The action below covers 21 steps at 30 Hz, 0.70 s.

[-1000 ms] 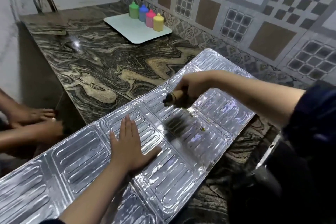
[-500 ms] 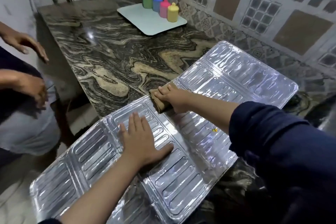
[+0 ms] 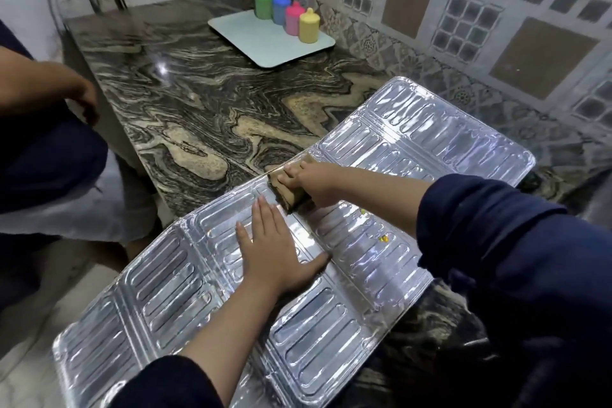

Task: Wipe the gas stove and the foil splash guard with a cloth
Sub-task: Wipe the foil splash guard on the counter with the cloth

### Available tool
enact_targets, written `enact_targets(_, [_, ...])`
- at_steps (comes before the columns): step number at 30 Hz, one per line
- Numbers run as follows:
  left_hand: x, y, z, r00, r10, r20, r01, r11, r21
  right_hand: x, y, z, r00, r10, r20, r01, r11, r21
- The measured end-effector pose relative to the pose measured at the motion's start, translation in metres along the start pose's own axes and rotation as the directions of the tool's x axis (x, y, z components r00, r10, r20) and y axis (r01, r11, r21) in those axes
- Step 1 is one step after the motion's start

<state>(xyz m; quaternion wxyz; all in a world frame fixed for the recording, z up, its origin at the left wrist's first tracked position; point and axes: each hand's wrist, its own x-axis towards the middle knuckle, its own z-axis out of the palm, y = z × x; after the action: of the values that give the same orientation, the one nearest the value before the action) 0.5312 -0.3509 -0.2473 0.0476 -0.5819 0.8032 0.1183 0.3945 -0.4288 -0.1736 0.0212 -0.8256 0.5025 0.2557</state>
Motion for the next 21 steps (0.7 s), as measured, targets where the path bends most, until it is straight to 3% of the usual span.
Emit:
enact_targets(9, [0.000,-0.003,0.000,1.000,-0.004,0.010,0.005,1.000,-0.005,-0.086,-0.001,0.014,0.982,-0.092,0.167,0.070,0.989,0.130])
enact_targets(14, [0.001,-0.002,0.000,1.000,0.004,0.020,-0.004,1.000,-0.008,-0.127,0.003,0.016,0.952,-0.102,0.288,0.023,0.964,0.265])
enact_targets(21, [0.001,-0.003,0.001,1.000,0.006,0.018,-0.006,1.000,-0.005,-0.143,0.008,0.027,0.857,-0.080,0.509,-0.080,0.955,0.285])
